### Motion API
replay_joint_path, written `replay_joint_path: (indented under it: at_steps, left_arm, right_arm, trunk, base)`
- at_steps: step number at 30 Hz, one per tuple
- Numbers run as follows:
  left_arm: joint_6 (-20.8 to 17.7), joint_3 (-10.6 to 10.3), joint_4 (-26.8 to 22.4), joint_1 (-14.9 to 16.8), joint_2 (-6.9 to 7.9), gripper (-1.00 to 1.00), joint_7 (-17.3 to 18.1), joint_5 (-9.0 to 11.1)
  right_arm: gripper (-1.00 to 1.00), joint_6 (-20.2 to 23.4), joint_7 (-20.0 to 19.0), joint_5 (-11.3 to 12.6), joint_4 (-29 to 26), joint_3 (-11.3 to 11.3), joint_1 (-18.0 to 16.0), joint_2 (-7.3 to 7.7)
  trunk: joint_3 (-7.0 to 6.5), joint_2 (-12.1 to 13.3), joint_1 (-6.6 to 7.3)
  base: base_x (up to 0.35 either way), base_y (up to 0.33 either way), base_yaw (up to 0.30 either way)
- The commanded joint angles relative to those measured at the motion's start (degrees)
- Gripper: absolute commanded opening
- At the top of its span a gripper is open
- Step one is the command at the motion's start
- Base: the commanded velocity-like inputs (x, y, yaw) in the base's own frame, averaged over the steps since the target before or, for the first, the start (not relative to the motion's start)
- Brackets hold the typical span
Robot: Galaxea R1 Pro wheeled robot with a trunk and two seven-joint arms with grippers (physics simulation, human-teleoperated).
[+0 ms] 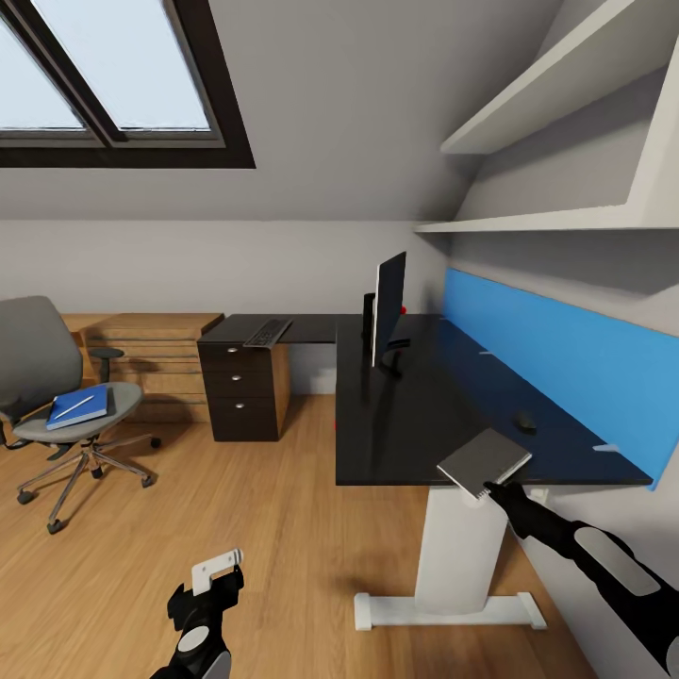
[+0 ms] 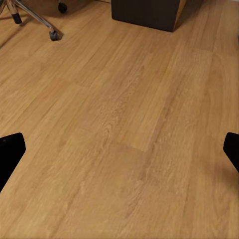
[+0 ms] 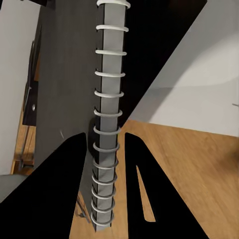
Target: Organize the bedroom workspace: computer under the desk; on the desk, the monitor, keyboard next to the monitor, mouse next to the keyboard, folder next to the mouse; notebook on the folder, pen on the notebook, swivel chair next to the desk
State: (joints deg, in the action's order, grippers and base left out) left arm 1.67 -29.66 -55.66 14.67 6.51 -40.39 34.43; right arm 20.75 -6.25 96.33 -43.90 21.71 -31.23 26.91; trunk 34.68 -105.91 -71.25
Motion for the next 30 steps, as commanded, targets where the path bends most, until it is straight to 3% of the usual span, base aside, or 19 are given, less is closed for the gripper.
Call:
replay_joint_path:
  at_steps: [1,30]
  left_arm:
    - [0.20,-0.28,-0.07,0.06,0.05,1.00,-0.40,0.46]
    - [0.17,-0.32,0.02,0.07,0.03,1.00,-0.40,0.46]
  right_arm:
    - [-1.00,0.01,-0.15,0.28,0.04,0.22,-0.06,0.07]
    - [-1.00,0.17,-3.51,0.17,-2.61,0.53,-0.06,0.12]
  trunk:
    - [0.06,-0.03,0.00]
    - [-4.96,11.20,6.15]
  base:
    - [0.000,0.000,0.000]
    - [0.000,0.000,0.000]
